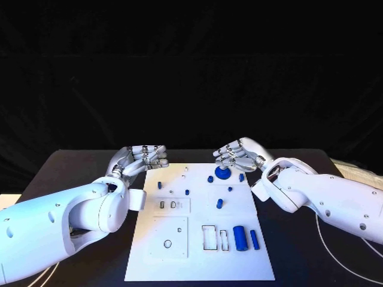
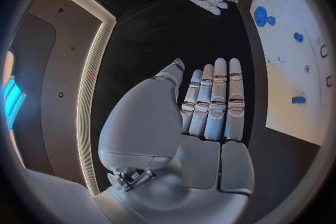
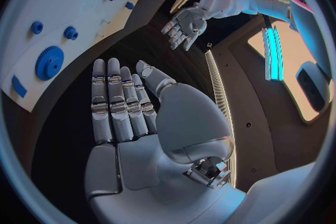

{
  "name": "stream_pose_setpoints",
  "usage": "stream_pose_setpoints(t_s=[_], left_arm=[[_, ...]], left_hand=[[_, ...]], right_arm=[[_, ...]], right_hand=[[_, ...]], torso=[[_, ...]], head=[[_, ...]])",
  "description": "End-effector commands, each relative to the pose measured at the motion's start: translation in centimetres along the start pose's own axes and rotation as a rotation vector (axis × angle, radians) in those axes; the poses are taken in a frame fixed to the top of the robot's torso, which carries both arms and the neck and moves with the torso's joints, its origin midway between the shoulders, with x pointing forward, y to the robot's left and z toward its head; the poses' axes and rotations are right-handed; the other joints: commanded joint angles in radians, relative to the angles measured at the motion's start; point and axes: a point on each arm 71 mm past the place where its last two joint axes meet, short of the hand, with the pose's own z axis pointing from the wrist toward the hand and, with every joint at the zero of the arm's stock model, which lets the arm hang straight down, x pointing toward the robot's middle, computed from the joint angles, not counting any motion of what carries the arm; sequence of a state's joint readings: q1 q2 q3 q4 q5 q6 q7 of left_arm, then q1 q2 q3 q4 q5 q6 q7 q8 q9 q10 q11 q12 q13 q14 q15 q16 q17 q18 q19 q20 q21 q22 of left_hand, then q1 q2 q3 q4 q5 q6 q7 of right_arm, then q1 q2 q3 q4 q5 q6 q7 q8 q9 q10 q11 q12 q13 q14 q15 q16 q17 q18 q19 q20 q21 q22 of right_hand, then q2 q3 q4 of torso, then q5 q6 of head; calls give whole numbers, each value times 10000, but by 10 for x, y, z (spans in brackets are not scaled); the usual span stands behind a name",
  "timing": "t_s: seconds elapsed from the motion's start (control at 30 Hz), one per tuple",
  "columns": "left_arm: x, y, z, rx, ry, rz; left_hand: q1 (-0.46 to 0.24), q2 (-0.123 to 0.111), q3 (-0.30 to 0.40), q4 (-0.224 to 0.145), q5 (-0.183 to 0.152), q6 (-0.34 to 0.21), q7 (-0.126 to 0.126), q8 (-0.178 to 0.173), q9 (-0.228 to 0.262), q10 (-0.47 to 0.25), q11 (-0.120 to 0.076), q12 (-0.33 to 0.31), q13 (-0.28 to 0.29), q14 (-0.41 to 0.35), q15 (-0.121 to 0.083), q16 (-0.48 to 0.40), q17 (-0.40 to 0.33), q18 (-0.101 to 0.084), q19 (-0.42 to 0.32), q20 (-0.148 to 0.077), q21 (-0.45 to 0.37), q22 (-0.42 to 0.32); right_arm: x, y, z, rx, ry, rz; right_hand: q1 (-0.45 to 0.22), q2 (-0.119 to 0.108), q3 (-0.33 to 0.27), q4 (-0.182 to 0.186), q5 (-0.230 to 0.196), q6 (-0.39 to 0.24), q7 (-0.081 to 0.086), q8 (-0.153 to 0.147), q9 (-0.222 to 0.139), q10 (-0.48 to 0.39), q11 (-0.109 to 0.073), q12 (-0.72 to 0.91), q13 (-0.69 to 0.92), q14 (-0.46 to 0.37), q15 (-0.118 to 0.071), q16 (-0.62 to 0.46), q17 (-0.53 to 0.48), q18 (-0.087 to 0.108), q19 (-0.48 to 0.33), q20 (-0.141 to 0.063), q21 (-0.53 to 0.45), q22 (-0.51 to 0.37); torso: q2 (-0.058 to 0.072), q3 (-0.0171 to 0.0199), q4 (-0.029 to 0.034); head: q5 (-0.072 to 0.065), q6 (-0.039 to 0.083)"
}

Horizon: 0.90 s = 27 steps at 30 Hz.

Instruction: Assemble the parts on the task board

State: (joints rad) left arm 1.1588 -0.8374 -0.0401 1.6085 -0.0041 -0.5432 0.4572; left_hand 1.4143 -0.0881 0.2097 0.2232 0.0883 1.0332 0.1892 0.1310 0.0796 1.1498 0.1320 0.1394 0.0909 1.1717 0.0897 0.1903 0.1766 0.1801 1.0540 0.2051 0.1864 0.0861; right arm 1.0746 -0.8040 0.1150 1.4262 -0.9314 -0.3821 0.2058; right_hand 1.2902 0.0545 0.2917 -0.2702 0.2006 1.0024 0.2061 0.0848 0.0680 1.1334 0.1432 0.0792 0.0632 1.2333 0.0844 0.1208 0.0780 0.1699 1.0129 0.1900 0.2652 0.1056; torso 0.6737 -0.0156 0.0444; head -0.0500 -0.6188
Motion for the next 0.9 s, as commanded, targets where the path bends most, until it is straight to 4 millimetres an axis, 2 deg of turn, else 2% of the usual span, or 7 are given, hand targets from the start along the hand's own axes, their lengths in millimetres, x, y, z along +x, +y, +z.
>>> stream_pose_setpoints(t_s=[0.03,0.2,0.33,0.43,0.57,0.7,0.9], left_arm=[[9,-3,-4,-135,492,-248],[19,-6,-10,-335,783,-761],[26,-8,-15,-481,980,-1097],[30,-10,-18,-528,1137,-1264],[35,-12,-21,-517,1413,-1368],[37,-13,-21,-479,1590,-1392],[37,-14,-22,-478,1681,-1409]], left_hand=[[-141,-7,31,-50,-67,76,-12,1,14,108,-31,-82,19,233,-55,116,158,46,228,-61,82,13],[-147,-7,63,-92,-66,106,-30,-61,9,152,-56,-195,24,477,-127,205,388,39,477,-145,133,34],[-148,-17,65,-107,-69,86,-21,-91,2,121,-44,-242,16,452,-118,180,425,30,488,-148,116,26],[-159,-23,69,-131,-69,46,8,-145,-10,62,-12,-327,2,378,-88,113,484,17,477,-137,67,4],[-166,-36,66,-172,-71,-19,57,-218,-26,-25,36,-429,-15,304,-53,38,555,9,501,-119,31,-12],[-171,-33,65,-185,-71,-38,71,-240,-30,-50,51,-459,-20,277,-40,11,578,6,502,-111,15,-20],[-188,-41,45,-220,-74,-112,139,-308,-44,-125,102,-535,-30,229,-7,-44,640,0,494,-88,-32,-39]], right_arm=[[3,6,2,-323,584,-2795],[5,14,7,-311,975,-4739],[7,19,10,-175,1217,-5936],[8,21,12,-26,1385,-6687],[8,22,13,196,1547,-7431],[7,21,13,462,1701,-7941],[6,21,13,655,1755,-8363]], right_hand=[[103,-317,38,-42,-52,623,-232,-91,13,862,-323,-115,18,1205,-422,201,220,92,899,-487,939,439],[127,-523,-174,32,-120,795,-378,-133,7,1102,-498,-145,22,2407,-741,765,635,135,1648,-857,1842,916],[79,-626,-190,156,-254,847,-476,-185,-7,1056,-588,-169,6,2777,-852,1320,1055,120,1900,-1065,2418,1244],[-7,-726,-171,266,-385,774,-525,-216,-21,738,-586,-191,-16,2806,-843,1758,1359,115,1918,-1111,2678,1400],[-27,-849,29,501,-542,756,-582,-207,-14,444,-588,-178,-11,2781,-880,3040,2164,114,2035,-1155,3289,1756],[-73,-1016,171,720,-740,706,-598,-211,-15,159,-573,-178,-15,2772,-872,3846,2700,116,2081,-1141,3706,1999],[-12,-1244,341,1081,-825,634,-634,-205,-11,-128,-550,-162,-9,2691,-849,4863,3399,126,2061,-1103,4256,2325]], torso=[[235,-67,126],[409,-120,212],[542,-153,251],[625,-171,279],[705,-193,326],[772,-220,394],[873,-240,439]], head=[[-78,20],[-194,36],[-258,78],[-313,116],[-390,127],[-449,124],[-519,116]])
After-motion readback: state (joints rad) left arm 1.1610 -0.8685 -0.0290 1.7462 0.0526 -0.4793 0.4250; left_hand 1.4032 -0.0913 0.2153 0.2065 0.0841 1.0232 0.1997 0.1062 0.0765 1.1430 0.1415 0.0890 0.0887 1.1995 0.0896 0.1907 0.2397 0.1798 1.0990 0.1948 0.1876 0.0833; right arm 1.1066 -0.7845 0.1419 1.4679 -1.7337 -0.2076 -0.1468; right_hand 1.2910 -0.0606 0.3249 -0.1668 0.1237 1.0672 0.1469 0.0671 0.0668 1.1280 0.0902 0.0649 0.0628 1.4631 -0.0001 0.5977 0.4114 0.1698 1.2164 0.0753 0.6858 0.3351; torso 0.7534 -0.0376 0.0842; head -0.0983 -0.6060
